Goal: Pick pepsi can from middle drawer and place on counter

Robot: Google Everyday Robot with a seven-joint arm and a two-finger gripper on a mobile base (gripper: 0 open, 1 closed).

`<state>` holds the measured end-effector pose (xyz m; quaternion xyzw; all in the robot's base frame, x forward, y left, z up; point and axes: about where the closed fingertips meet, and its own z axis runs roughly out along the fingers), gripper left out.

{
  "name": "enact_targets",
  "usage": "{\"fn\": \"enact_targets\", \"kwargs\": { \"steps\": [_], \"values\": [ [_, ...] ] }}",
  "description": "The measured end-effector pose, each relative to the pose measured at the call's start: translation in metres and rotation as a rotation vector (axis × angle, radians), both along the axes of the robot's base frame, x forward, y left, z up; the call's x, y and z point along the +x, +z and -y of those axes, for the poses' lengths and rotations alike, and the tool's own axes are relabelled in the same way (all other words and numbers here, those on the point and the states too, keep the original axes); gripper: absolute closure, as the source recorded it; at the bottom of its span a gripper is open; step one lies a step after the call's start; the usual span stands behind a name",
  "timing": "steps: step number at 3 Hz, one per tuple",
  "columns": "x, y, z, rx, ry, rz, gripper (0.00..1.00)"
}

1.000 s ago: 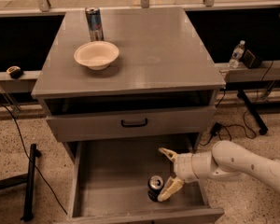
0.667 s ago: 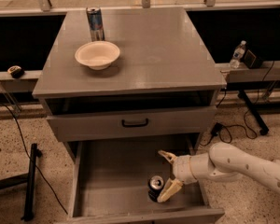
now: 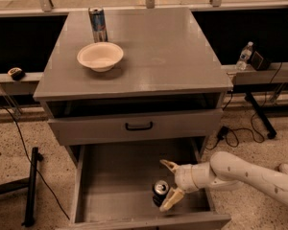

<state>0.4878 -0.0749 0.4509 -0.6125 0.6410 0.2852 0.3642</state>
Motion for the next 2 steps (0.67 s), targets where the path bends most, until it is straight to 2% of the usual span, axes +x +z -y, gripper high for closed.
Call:
{"fn": "enact_targets", "kwargs": {
  "steps": [1,2],
  "values": [
    [0.001,-0.015,0.001,0.019,-0.005,-0.001,0.12],
    [0.001,-0.028,0.002,0.045,-0.012,-0.007,0.29]
  ]
}}
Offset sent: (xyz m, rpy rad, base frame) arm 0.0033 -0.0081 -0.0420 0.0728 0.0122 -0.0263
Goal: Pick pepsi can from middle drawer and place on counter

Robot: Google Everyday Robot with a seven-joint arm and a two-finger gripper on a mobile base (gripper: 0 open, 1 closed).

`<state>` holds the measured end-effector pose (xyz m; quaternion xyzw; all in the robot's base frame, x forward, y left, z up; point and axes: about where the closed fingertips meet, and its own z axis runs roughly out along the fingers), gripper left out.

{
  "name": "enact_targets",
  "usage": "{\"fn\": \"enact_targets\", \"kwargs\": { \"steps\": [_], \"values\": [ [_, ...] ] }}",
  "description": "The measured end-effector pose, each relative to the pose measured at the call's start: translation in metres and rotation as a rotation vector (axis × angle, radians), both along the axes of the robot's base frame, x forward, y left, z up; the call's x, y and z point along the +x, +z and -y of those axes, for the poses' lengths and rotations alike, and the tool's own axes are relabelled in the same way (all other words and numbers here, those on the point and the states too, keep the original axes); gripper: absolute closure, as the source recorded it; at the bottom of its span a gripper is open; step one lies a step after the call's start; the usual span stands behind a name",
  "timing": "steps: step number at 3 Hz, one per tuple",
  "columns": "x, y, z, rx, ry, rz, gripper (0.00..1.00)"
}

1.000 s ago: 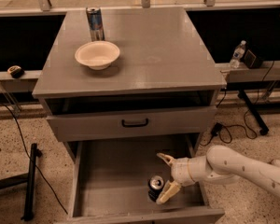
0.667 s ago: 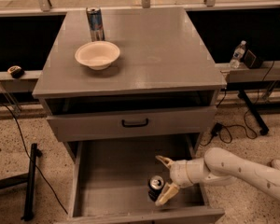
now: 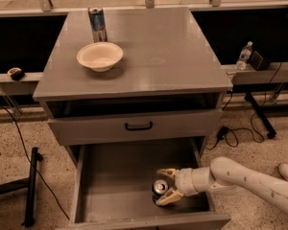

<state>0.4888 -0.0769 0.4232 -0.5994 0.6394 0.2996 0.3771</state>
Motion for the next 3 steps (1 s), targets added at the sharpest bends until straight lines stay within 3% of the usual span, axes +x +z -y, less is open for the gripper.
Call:
{"fn": "enact_targets", "kwargs": {
  "steps": [2,3],
  "values": [
    [-0.004,0.015,-0.016,0.106,0.062,0.044,0.76],
    [-0.011,0.065,-0.016,0.16,0.071,0.145,0.98]
  ]
}}
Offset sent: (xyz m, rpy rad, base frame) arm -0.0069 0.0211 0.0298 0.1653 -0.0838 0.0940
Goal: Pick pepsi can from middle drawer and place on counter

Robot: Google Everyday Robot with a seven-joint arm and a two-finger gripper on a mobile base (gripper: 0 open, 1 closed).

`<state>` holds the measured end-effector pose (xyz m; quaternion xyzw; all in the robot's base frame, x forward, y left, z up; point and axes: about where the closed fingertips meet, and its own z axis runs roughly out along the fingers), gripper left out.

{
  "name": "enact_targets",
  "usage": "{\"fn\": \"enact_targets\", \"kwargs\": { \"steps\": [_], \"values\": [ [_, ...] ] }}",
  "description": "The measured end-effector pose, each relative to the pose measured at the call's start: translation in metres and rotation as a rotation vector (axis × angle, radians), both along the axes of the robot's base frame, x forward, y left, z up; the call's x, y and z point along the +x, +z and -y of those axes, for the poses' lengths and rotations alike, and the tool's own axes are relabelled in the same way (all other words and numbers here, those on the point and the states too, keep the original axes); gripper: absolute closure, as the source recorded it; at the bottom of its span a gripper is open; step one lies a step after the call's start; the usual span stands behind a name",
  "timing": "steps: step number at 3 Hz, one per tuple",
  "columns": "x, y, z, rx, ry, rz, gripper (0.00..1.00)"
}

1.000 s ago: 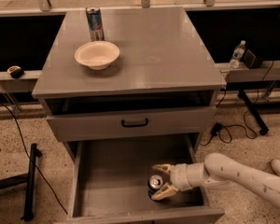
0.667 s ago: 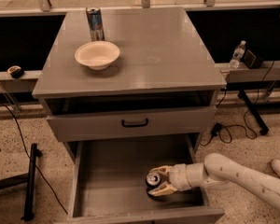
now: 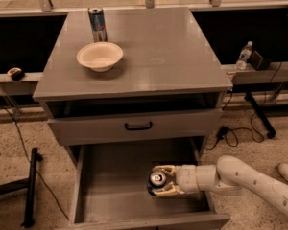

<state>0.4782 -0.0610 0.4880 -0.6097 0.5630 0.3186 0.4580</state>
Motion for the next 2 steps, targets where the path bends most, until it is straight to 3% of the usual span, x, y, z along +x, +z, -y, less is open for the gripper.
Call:
{"fn": "enact_targets", "kwargs": {
  "steps": [1,2],
  "values": [
    [-0.014,0.061,0.006,-0.013,-0.037,0.068,1.0],
    [-0.025,0.138,0.013,-0.071,-0.062,0.117,1.0]
  ]
}}
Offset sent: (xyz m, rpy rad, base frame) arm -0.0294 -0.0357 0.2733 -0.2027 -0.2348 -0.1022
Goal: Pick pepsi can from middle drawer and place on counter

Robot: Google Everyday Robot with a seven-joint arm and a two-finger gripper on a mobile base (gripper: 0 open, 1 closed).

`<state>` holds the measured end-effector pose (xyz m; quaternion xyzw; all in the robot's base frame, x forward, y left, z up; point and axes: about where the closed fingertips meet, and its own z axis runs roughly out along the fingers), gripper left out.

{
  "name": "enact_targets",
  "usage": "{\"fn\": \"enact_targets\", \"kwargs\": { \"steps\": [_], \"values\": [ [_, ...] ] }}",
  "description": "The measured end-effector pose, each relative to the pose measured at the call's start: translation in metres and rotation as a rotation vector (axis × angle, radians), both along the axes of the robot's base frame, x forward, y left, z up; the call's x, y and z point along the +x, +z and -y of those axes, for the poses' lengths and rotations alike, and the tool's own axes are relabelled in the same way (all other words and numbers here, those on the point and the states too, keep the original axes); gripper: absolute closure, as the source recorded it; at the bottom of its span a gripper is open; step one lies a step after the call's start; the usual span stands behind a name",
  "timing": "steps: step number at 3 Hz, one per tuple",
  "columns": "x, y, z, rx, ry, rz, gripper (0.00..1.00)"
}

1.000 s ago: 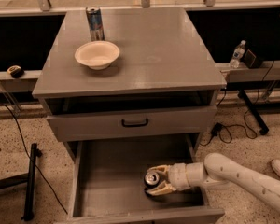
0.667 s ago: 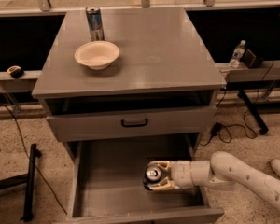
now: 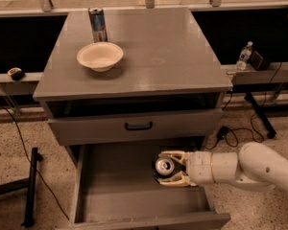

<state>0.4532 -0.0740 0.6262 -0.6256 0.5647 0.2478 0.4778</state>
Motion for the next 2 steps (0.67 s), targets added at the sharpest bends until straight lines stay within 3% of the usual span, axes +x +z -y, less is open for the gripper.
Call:
{"fn": "enact_targets", "kwargs": {
  "steps": [1,2],
  "values": [
    [0.005,0.064,0.011,-0.056,-0.022,0.021,1.0],
    [0.005,0.078,0.011,-0.073,-0.024,0.03,1.0]
  ]
}}
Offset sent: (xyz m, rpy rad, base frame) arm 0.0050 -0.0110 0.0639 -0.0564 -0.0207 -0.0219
